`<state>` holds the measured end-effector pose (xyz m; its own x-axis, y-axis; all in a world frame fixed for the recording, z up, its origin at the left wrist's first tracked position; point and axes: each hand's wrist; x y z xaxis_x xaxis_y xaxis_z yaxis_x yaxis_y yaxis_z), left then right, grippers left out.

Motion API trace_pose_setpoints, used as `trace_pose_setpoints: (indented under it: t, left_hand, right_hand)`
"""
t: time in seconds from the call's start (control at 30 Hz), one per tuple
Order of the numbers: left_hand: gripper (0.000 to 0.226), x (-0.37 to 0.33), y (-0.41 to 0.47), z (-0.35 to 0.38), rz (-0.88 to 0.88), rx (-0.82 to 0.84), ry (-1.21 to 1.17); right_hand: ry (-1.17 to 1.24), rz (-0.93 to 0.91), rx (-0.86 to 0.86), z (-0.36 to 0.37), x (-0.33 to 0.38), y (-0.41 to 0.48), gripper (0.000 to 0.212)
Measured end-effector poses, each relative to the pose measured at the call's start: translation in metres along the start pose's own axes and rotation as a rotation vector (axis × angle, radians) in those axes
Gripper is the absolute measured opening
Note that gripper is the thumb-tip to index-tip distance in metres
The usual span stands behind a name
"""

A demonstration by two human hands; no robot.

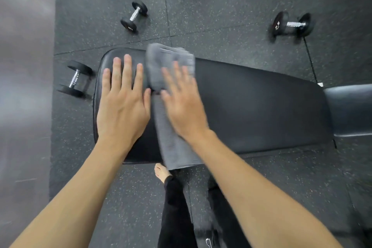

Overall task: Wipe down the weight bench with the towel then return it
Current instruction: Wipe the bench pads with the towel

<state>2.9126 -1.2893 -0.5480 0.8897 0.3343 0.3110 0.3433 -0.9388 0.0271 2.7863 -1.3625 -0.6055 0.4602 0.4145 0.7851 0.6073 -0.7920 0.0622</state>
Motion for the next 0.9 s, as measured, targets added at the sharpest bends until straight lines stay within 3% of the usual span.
trace_pose_setpoints:
  t: [0.1,0.2,0.4,0.57,0.7,0.9]
  left_hand:
    - [0.059,0.0,-0.002,-0.002,-0.011,-0.004,-0.008]
    - [0.058,-0.009,0.002,-0.006,-0.061,0.002,-0.033]
    - [0.064,-0.077,0.038,-0.004,0.113,0.093,-0.138]
    - [0.061,-0.137,0.07,0.001,0.228,-0.018,-0.165]
    - [0.063,-0.145,0.068,0.023,0.264,0.105,-0.099]
    - [0.065,-0.151,0.069,0.035,0.234,0.08,-0.017]
  right_hand:
    - [0.016,-0.036,0.009,0.016,0.027,0.003,0.056]
    - [-0.055,-0.04,0.022,0.002,0.002,-0.005,0.054]
    - [-0.035,0.19,-0.04,-0.029,-0.067,-0.018,0.054]
    - [0.003,0.359,-0.113,-0.063,-0.134,-0.027,0.051]
    - [0.017,0.464,-0.155,-0.087,-0.183,-0.036,0.051]
    - [0.048,0.66,-0.226,-0.127,-0.251,-0.055,0.052]
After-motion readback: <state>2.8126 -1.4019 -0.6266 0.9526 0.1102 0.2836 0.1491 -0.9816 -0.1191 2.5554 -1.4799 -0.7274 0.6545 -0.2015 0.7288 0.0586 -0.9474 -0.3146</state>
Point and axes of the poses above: each hand's wrist, its own y-axis towards the middle knuckle, its own z-axis out of the palm, x = y × z, and after that the axes turned 7 degrees about y, right-handed
